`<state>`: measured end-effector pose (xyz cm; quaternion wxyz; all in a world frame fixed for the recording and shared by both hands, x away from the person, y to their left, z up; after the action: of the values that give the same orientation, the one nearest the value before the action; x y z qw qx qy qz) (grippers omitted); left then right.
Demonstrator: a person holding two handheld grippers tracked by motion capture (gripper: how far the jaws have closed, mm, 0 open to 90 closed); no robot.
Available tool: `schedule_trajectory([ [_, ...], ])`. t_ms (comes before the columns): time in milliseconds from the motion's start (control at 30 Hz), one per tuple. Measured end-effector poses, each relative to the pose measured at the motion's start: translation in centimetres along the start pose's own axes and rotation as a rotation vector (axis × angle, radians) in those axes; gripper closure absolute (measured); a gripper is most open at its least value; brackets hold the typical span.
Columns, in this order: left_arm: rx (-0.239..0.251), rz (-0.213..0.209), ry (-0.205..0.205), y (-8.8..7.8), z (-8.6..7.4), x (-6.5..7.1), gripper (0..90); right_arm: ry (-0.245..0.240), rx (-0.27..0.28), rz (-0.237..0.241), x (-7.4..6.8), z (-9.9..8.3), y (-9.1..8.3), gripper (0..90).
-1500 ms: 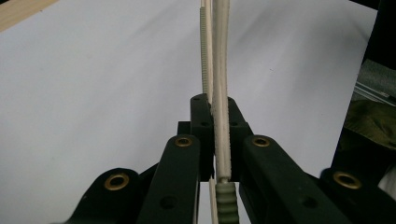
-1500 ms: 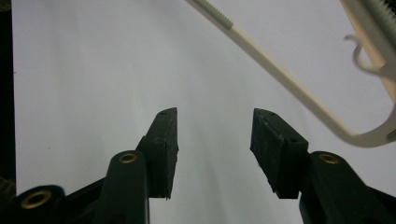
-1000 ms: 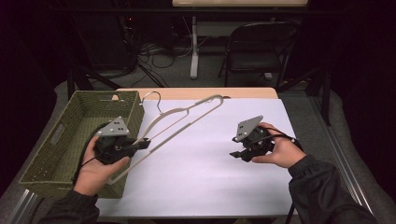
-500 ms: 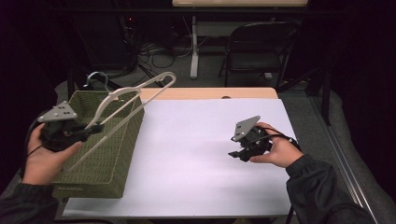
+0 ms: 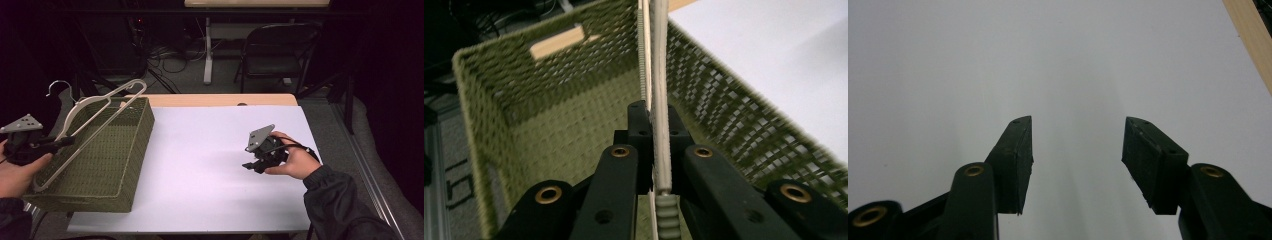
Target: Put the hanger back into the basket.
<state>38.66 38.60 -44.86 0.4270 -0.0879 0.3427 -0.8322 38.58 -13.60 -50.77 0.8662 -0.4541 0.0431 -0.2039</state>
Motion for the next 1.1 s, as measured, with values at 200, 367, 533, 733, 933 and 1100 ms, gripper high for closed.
schedule_trajectory([
  [200, 0.004, 0.0, 0.011, 0.8, -1.7, -0.8, 87.5, 0.007, 0.0, 0.001, 0.1, -0.1, 0.1, 45.6],
  [367, -0.007, -0.015, 0.02, 2.0, -2.2, -1.1, 87.4, 0.001, -0.009, 0.002, 0.0, -0.2, 0.3, 45.6],
  [533, 0.011, -0.024, 0.007, 2.2, -2.5, -1.4, 87.4, 0.011, 0.002, 0.004, 0.0, -0.3, 0.3, 45.6],
  [733, -0.004, -0.016, 0.046, 1.9, -2.3, -1.7, 87.4, 0.017, -0.014, 0.002, 0.3, -0.8, 0.2, 45.6],
  [933, -0.091, -0.069, 0.095, 2.4, -3.0, -1.4, 87.3, 0.025, -0.001, 0.002, 0.3, -0.8, 0.3, 45.6],
  [1100, -0.123, -0.047, 0.078, 4.9, -4.9, -1.3, 85.9, 0.017, -0.004, 0.008, 0.2, -0.8, 0.8, 45.6],
])
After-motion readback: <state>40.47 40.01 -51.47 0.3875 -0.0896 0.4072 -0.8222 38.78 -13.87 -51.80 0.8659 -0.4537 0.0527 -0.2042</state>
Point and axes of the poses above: each handheld gripper's, and its own axes: y roughly forward along the jaws, z roughly out of its top, x roughly to its right, the point moved 9 cm from there along y, roughly forward along the jaws, and after that the axes turned 9 degrees about y, right-handed, at the moved point
